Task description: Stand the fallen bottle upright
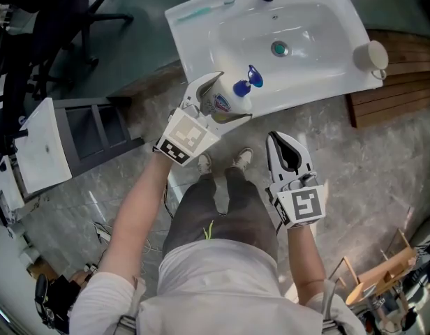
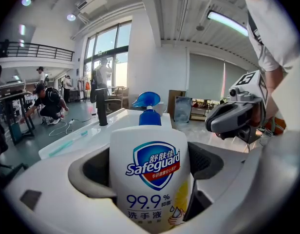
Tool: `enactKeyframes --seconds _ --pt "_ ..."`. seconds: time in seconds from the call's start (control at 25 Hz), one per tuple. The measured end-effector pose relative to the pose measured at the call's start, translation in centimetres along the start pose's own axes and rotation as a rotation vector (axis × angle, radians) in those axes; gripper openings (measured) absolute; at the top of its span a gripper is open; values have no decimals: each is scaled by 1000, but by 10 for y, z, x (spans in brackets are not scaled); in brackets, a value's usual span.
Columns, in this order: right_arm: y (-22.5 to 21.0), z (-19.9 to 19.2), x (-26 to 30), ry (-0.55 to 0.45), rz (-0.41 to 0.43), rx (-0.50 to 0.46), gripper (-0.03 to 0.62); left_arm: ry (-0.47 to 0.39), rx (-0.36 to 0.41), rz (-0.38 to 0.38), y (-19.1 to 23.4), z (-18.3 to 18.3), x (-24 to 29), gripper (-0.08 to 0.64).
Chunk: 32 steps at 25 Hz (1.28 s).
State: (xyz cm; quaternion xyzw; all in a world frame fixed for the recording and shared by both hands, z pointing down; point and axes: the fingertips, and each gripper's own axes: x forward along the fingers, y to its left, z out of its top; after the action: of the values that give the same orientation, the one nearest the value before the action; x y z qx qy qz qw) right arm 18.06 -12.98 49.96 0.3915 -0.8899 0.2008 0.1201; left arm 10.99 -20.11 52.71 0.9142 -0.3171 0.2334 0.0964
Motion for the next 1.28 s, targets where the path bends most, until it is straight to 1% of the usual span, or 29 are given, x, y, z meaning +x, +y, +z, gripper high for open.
enactKeyframes --seconds 0.2,0.4,0.68,0.84,0.96,1.04,1.2,1.28 --pt "7 -9 9 20 -16 8 38 -86 -12 -12 7 1 -9 472" --pt "16 -14 24 32 -4 -16 38 -189 -21 -31 12 4 -16 472" --pt "17 -20 48 32 -28 -37 38 -319 -20 -65 23 4 -27 472" --pt "18 -24 58 27 -43 -34 38 -363 4 -94 23 2 -30 472" --pt "26 -31 73 26 -49 -36 38 -393 20 -111 29 -7 -35 472" --pt "31 -34 80 34 -54 -38 38 -416 14 -124 34 -12 -39 472" --pt "32 -29 75 31 -69 -44 38 -446 24 -160 32 -9 -42 472" --pt "32 -28 73 32 -76 -48 38 -468 1 -176 31 -9 -44 472"
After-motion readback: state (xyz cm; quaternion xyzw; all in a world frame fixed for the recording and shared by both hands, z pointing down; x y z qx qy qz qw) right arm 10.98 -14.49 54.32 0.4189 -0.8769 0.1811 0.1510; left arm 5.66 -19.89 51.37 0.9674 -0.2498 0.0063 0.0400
